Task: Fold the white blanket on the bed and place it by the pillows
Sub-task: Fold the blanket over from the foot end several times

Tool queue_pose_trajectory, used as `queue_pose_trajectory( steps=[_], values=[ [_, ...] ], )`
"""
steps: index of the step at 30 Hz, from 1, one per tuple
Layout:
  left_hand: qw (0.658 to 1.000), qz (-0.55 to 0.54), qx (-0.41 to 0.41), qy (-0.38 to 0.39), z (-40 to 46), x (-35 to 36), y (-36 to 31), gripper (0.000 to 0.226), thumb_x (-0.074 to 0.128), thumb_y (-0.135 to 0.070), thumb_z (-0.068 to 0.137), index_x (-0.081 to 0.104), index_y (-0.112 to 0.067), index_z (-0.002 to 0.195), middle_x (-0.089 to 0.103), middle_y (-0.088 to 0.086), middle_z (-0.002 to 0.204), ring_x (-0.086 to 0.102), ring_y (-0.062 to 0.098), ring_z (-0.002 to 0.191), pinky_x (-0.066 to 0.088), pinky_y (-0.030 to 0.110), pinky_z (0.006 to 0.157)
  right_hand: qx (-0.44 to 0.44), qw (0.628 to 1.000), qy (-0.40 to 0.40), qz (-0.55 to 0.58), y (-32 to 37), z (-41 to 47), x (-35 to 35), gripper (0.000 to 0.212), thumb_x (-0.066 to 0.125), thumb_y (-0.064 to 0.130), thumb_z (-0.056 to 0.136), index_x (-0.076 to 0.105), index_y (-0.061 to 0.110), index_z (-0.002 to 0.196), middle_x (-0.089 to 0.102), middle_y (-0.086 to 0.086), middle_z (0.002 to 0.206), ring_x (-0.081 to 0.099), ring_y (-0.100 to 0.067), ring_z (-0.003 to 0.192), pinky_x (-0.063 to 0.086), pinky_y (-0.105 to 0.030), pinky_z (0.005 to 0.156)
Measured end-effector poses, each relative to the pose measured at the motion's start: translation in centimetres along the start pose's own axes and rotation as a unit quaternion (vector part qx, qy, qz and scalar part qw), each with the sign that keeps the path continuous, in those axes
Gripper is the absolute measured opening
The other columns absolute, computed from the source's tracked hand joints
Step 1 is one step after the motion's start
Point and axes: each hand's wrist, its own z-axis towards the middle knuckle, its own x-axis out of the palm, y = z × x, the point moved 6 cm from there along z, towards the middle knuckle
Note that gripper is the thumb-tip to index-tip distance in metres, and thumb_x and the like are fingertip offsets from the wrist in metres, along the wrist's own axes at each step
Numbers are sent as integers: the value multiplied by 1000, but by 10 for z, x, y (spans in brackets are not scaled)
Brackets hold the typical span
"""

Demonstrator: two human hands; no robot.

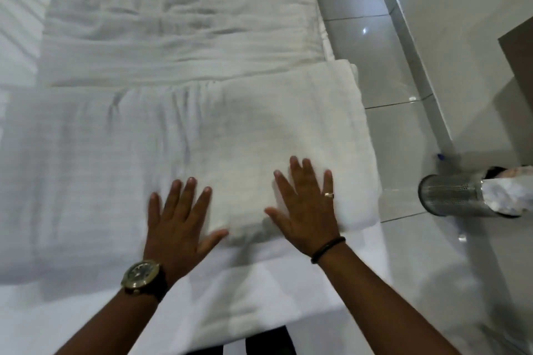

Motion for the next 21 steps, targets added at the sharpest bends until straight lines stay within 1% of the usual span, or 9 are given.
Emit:
queue_pose_trajectory(
  steps=[2, 4, 7, 10, 13, 15, 18, 19, 21],
  values=[
    [999, 12, -48, 6, -15, -6, 49, 90, 29, -79, 82, 33, -21, 152, 19, 9, 162, 13, 30, 151, 4, 56, 117, -32, 999, 34, -15, 4, -11, 19, 77, 34, 71, 90, 43, 18, 146, 26, -14, 157, 25, -34, 145, 18, -63, 112],
    [994, 14, -106, 14, -32, -11, 99, 90, 25, -80, 83, 28, -24, 153, 15, 7, 164, 8, 27, 151, -1, 53, 118, 10, 999, 39, -23, -5, -13, 26, 81, 32, 73, 89, 46, 14, 144, 28, -15, 156, 26, -34, 145, 14, -61, 115],
    [989, 14, -146, 32, -57, -17, 150, 88, 23, -79, 84, 28, -25, 153, 16, 7, 163, 9, 29, 151, 3, 56, 117, 65, 997, 46, -5, 23, -2, 21, 90, 25, 78, 84, 38, 15, 147, 22, -19, 158, 17, -38, 147, 2, -64, 113],
    [992, 13, -123, 23, -60, -18, 159, 90, 23, -81, 84, 28, -24, 154, 14, 9, 163, 7, 31, 151, 5, 60, 117, -30, 998, 48, 3, 99, 7, 22, 100, 30, 86, 76, 36, 17, 148, 22, -21, 158, 17, -42, 146, 7, -69, 110],
    [996, 23, -80, 20, -62, -14, 164, 106, 33, -90, 72, 23, -25, 155, 12, 9, 164, 7, 33, 151, 5, 66, 114, -112, 990, 75, -40, 156, 10, 45, 115, 51, 88, 61, 28, 22, 152, 16, -20, 160, 11, -43, 147, 8, -72, 108],
    [997, 51, -38, 30, -71, -6, 174, 124, 52, -91, 58, 18, -23, 156, 11, 12, 164, 8, 37, 150, 7, 70, 111, -109, 988, 92, -66, 165, 8, 57, 125, 66, 80, 52, 23, 21, 153, 11, -22, 160, 6, -43, 147, 8, -71, 109],
    [995, 93, 2, 35, -84, 6, 181, 139, 87, -55, 41, 17, -18, 156, 15, 22, 161, 15, 47, 147, 14, 73, 107, -123, 985, 84, -92, 148, -7, 60, 131, 86, 53, 43, 22, 20, 153, 14, -21, 160, 12, -40, 147, 10, -69, 111],
    [995, 97, -7, 30, -85, 7, 182, 139, 91, -44, 38, 21, -17, 155, 17, 24, 160, 17, 49, 145, 15, 73, 106, -111, 986, 72, -105, 135, -14, 58, 129, 89, 44, 45, 22, 20, 152, 17, -21, 159, 15, -39, 147, 10, -69, 111],
    [994, 105, -25, 19, -80, 11, 181, 136, 93, -29, 36, 26, -16, 154, 22, 27, 157, 22, 53, 142, 15, 74, 104, -51, 988, 34, -138, 100, -27, 50, 112, 85, 24, 60, 21, 20, 152, 20, -22, 158, 18, -42, 146, 9, -71, 110]
  ],
)
